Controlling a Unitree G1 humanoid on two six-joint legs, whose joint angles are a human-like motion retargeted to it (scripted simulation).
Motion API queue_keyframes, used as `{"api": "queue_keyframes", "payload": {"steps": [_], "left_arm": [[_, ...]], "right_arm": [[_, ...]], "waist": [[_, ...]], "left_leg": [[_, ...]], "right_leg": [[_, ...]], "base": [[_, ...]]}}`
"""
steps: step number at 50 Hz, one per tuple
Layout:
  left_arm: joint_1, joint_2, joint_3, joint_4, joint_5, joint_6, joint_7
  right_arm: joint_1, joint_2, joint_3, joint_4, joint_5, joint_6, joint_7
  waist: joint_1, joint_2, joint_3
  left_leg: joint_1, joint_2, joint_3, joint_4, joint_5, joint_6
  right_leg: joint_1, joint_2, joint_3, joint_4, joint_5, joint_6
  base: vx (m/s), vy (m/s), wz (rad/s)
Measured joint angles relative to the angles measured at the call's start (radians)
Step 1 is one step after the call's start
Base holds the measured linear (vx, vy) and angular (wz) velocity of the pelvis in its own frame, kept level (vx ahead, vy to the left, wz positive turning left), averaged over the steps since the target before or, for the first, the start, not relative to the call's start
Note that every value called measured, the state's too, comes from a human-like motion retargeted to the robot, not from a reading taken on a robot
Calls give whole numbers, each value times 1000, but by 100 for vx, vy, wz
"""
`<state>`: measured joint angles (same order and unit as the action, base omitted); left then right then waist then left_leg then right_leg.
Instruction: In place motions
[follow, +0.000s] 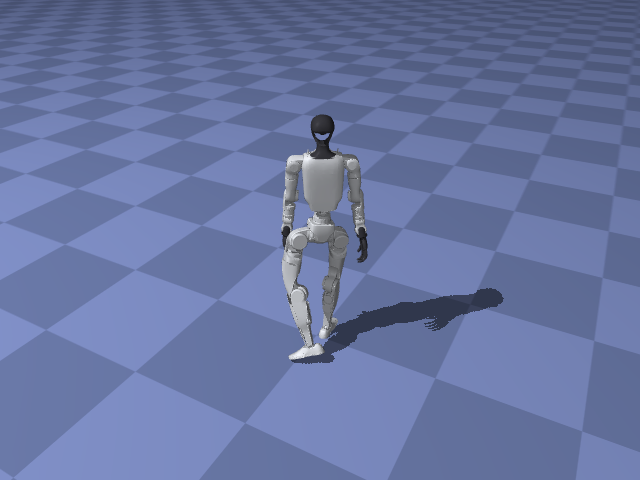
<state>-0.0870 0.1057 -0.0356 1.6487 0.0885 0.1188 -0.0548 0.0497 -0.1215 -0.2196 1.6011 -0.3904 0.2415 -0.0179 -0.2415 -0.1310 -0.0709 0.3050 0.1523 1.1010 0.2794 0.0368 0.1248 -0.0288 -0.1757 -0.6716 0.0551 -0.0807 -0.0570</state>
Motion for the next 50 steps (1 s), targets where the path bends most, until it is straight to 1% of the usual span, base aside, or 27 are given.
{"api": "queue_keyframes", "payload": {"steps": [2, 3, 5, 7, 10, 13, 15, 16, 17, 18, 19, 20, 22, 25, 28, 32, 35, 38, 41, 42, 43, 45, 47, 48, 50], "left_arm": [[-2, -6, -10, -5, -2, 0, 9], [-5, -10, -15, -9, -3, -1, 16], [-17, -20, -24, -16, -2, -8, 25], [-29, -29, -35, -24, 2, -20, 28], [-39, -40, -59, -35, 15, -29, 34], [-40, -51, -75, -35, 25, -31, 34], [-34, -56, -76, -32, 24, -32, 30], [-26, -59, -76, -30, 24, -32, 28], [-18, -61, -74, -28, 24, -32, 25], [-11, -62, -69, -27, 27, -32, 20], [-7, -62, -60, -25, 32, -30, 16], [-4, -61, -49, -22, 39, -28, 12], [3, -57, -40, -19, 49, -28, 11], [15, -44, -36, -14, 62, -27, 9], [29, -34, -27, -14, 67, -22, 6], [16, -27, -16, -17, 46, -14, -4], [1, -25, -8, -23, 49, -9, -16], [-7, -21, -12, -46, 52, -18, -31], [-18, -15, -30, -67, 48, -26, -40], [-23, -14, -34, -74, 48, -27, -38], [-30, -13, -36, -78, 48, -27, -34], [-51, -15, -45, -85, 40, -28, -21], [-50, -26, -53, -92, 28, -34, -11], [-46, -33, -58, -93, 19, -38, -7], [-39, -47, -64, -92, -5, -54, 0]], "right_arm": [[1, 11, 12, -17, -38, 6, 28], [-2, 15, 16, -29, -50, 9, 37], [-15, 23, 23, -60, -64, 7, 46], [-29, 25, 37, -95, -68, -8, 52], [-56, 22, 56, -132, -92, -30, 69], [-84, 17, 71, -150, -132, -29, 78], [-98, 16, 84, -157, -137, -28, 75], [-98, 17, 91, -160, -130, -30, 74], [-98, 18, 97, -164, -123, -32, 73], [-97, 20, 102, -169, -116, -35, 76], [-97, 23, 108, -172, -108, -37, 79], [-97, 26, 115, -174, -100, -39, 81], [-94, 33, 120, -169, -79, -40, 75], [-85, 35, 125, -143, -36, -44, 68], [-70, 33, 124, -122, -30, -37, 74], [-71, 24, 114, -111, -18, -33, 64], [-70, 19, 108, -107, 0, -34, 61], [-71, 18, 109, -100, 12, -32, 55], [-73, 18, 111, -94, 5, -31, 54], [-73, 18, 111, -95, 0, -31, 56], [-74, 18, 111, -99, -6, -32, 60], [-73, 15, 105, -113, -31, -37, 72], [-60, 7, 99, -124, -53, -46, 73], [-52, 2, 95, -128, -63, -49, 72], [-42, -12, 84, -135, -86, -53, 71]], "waist": [[23, -31, 11], [38, -32, 19], [81, -18, 36], [107, -6, 48], [145, 16, 63], [183, 59, 68], [195, 90, 71], [189, 91, 69], [177, 96, 67], [156, 109, 63], [141, 112, 58], [129, 111, 54], [120, 116, 51], [146, 119, 44], [161, 122, 25], [143, 134, 34], [140, 144, 38], [128, 149, 50], [136, 141, 76], [144, 138, 87], [153, 134, 98], [162, 117, 119], [203, 114, 119], [217, 114, 115], [232, 113, 106]], "left_leg": [[-29, 31, -100, 143, -46, 35], [-76, 48, -190, 215, -75, 35], [-205, 45, -401, 338, -128, -1], [-276, 11, -528, 346, -155, -32], [-330, -53, -618, 248, -187, -40], [-384, -116, -725, 95, -186, -88], [-399, -152, -769, -32, -117, -81], [-396, -202, -871, -51, -114, -50], [-388, -209, -886, -65, -109, -35], [-368, -132, -729, -69, -102, -51], [-366, -127, -708, -68, -104, -55], [-373, -158, -755, -65, -110, -52], [-356, -154, -742, -82, -115, -52], [-325, -165, -694, -117, -121, -44], [-327, -162, -681, -121, -124, -58], [-356, -155, -719, -101, -124, -68], [-386, -150, -756, -95, -110, -67], [-413, -155, -832, -100, -87, -64], [-434, -175, -920, -106, -47, -63], [-442, -183, -950, -108, -32, -63], [-450, -191, -972, -106, -22, -63], [-471, -234, -1046, -102, -11, -58], [-487, -232, -1021, -111, -37, -53], [-492, -221, -981, -118, -62, -50], [-504, -188, -861, -127, -124, -52]], "right_leg": [[23, -15, 47, 0, -3, -5], [29, -10, 69, -1, -2, -8], [28, 17, 123, -8, 6, -18], [21, 30, 162, -8, 11, -24], [11, 49, 215, 0, 15, -30], [8, 94, 260, 0, 22, -34], [16, 131, 286, -3, 23, -37], [23, 132, 301, -3, 23, -36], [28, 135, 309, -4, 22, -34], [30, 145, 306, -4, 21, -32], [30, 144, 312, -4, 21, -29], [29, 138, 322, -3, 22, -24], [29, 139, 330, -1, 22, -19], [26, 148, 365, 2, 24, -21], [16, 146, 375, 9, 22, -14], [12, 147, 367, 35, 13, 11], [-10, 153, 416, 75, 13, 25], [-37, 172, 554, 112, 19, 24], [-32, 188, 676, 111, 11, 36], [-24, 186, 672, 102, 5, 33], [-15, 166, 602, 85, 5, 19], [16, 138, 463, 36, 16, -2], [27, 124, 397, 12, 17, 2], [29, 109, 367, 1, 22, 12], [36, 98, 287, -23, 24, 11]], "base": [[12, -22, -124], [5, -20, -143], [-2, -18, -154], [-6, -6, -128], [1, -5, -114], [7, 2, -116], [12, 5, -95], [17, 6, -58], [19, 9, -22], [18, 10, -15], [16, 9, -20], [11, 5, -30], [7, 3, -45], [11, 5, -73], [11, 1, -29], [-3, -1, 35], [-8, -6, 69], [-13, -12, 124], [-17, -19, 152], [-21, -17, 160], [-19, -17, 177], [-16, -17, 221], [-6, -10, 190], [1, -3, 179], [2, 1, 218]]}}
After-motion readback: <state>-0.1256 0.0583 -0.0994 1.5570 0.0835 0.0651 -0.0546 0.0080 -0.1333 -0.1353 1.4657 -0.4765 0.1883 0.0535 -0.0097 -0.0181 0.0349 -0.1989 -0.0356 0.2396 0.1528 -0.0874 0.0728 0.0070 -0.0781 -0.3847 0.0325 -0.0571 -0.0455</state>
